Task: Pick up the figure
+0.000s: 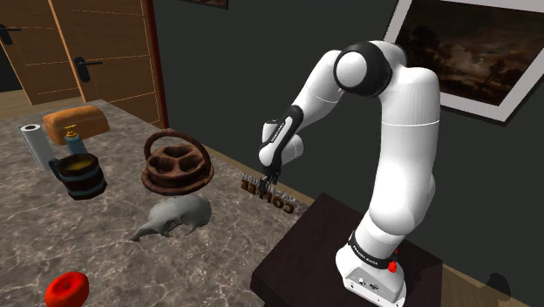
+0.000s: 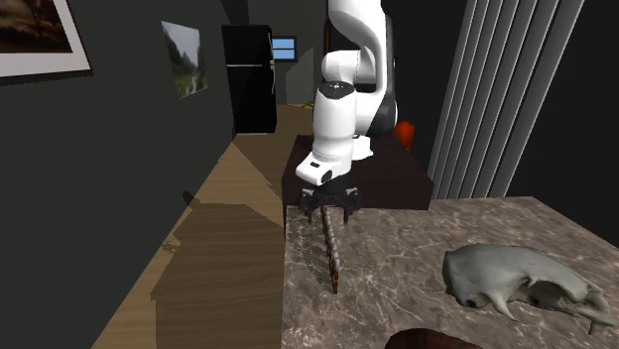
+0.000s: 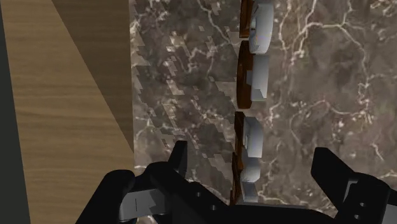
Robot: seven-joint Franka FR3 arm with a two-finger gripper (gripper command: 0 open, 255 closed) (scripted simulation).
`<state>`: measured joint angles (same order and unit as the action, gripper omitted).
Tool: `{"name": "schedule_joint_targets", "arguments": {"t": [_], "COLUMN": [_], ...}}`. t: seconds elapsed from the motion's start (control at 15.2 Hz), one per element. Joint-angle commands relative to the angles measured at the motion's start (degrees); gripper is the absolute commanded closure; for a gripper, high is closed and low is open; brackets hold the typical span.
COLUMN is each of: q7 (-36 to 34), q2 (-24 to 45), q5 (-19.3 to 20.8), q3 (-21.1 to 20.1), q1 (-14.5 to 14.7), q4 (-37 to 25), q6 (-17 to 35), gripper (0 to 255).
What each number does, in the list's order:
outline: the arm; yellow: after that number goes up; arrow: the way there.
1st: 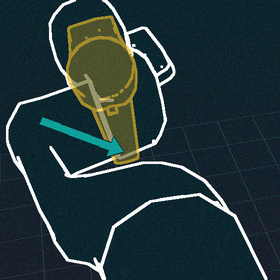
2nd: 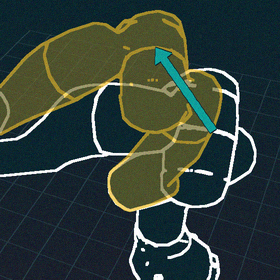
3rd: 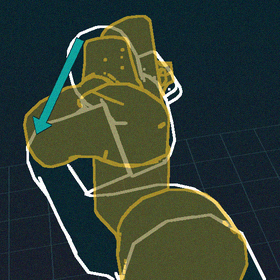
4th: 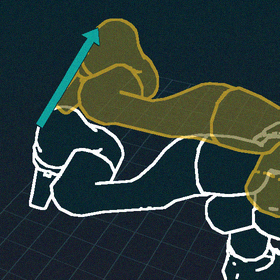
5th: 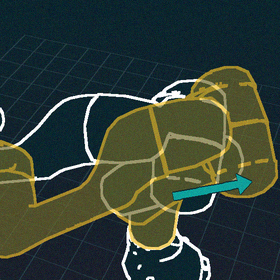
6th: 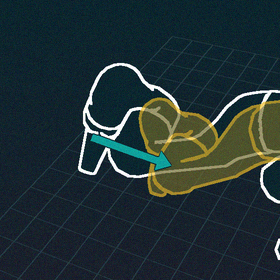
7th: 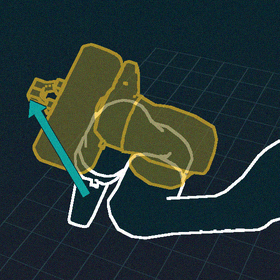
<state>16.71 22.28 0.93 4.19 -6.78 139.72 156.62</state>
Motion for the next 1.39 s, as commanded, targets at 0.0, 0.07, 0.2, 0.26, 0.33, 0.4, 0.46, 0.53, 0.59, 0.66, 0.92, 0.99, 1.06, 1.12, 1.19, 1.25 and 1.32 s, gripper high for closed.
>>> {"name": "schedule_joint_targets", "arguments": {"t": [0.0, 0.07, 0.2, 0.26, 0.33, 0.4, 0.46, 0.53, 0.59, 0.66, 0.92, 0.99, 1.06, 1.12, 1.19, 1.25, 1.32], "q7": [-0.02, -0.02, -0.05, -0.05, -0.06, -0.06, -0.06, -0.06, -0.06, -0.05, -0.1, -0.13, -0.16, -0.19, -0.23, -0.26, -0.29], "q2": [1.58, 1.58, 1.53, 1.56, 1.57, 1.57, 1.58, 1.59, 1.6, 1.59, -1.03, -1.9, -2.75, -3.6, -4.45, -5.29, -6.12], "q5": [-0.14, -0.14, -0.13, -0.13, -0.14, -0.14, -0.14, -0.14, -0.14, -0.14, 0.07, 0.14, 0.21, 0.29, 0.36, 0.44, 0.51], "q3": [-0.14, -0.14, -0.14, -0.15, -0.15, -0.15, -0.15, -0.15, -0.15, -0.15, 0.05, 0.11, 0.18, 0.23, 0.29, 0.34, 0.39], "q1": [-0.03, -0.03, -0.01, -0.01, -0.01, -0.01, 0.0, 0.0, -0.01, -0.01, 0.12, 0.16, 0.21, 0.25, 0.3, 0.33, 0.37], "q4": [-0.43, -0.43, -0.45, -0.48, -0.5, -0.49, -0.5, -0.5, -0.51, -0.5, 0.18, 0.36, 0.52, 0.67, 0.81, 0.93, 1.04], "q6": [1.17, 1.17, 1.1, 1.1, 1.09, 1.09, 1.1, 1.1, 1.11, 1.11, -0.83, -1.51, -2.2, -2.9, -3.61, -4.33, -5.05], "gripper": [0, 0, 255, 255, 255, 255, 255, 255, 255, 255, 255, 255, 255, 255, 255, 255, 255]}}
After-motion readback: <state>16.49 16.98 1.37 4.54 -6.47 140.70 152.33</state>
